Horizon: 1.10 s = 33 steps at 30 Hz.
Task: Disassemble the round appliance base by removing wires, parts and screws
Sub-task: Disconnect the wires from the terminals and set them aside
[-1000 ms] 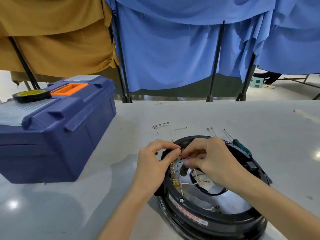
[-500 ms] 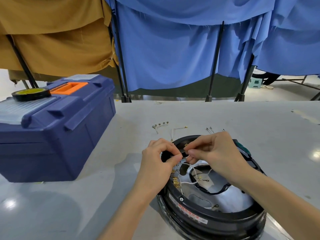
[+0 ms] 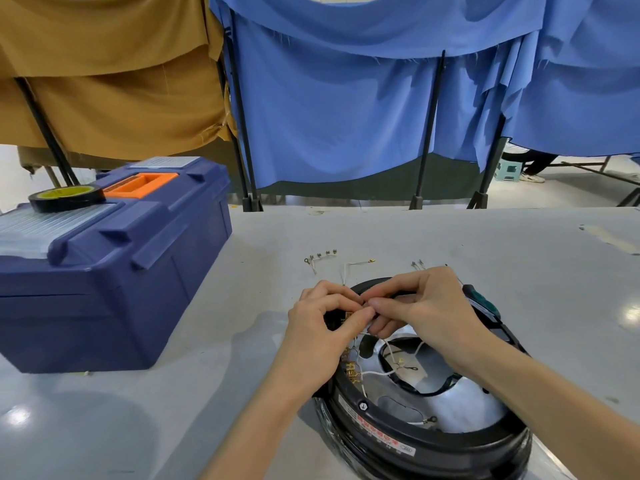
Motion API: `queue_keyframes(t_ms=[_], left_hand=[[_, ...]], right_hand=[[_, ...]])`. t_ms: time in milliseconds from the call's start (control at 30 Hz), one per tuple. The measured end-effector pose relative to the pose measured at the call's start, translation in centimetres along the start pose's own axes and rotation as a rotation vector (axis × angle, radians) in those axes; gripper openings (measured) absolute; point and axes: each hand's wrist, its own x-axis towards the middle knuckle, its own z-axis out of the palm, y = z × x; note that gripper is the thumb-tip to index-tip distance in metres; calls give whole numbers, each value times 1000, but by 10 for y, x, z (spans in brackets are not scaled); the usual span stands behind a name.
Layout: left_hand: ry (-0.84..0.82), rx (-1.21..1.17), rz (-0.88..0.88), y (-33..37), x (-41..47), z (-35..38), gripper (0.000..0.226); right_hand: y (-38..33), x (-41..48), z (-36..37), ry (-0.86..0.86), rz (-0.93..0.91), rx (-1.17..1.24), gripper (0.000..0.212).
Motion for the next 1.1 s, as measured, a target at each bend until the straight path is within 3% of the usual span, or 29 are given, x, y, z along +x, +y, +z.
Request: queue_keyframes(t_ms=[167, 267, 367, 467, 567, 667, 767, 967, 1100], left_hand=[[-4, 43, -11, -3, 4, 1, 10], [141, 24, -66, -7, 12, -1, 10], [321, -51, -279, -18, 31, -8, 13], [413, -149, -528, -36, 52, -13, 15], [427, -294, -706, -50, 73, -11, 15], [417, -453, -810, -55, 91, -7, 13], [372, -588, -848, -53, 105, -3, 10], [187, -787, -875, -54, 116, 1, 37], [225, -794, -835, -62, 110, -1, 37]], right_hand=[[4, 2, -2, 47, -32, 50, 13], [6, 5, -7, 153, -40, 4, 9], [11, 9, -16, 254, -77, -367, 14], [13, 12, -17, 121, -55, -668, 28], [18, 13, -13, -45, 32, -840, 38], [24, 13, -14, -53, 36, -854, 36], [27, 13, -16, -33, 22, -836, 32], [30, 13, -16, -23, -9, -834, 29], [31, 12, -17, -24, -21, -836, 28]])
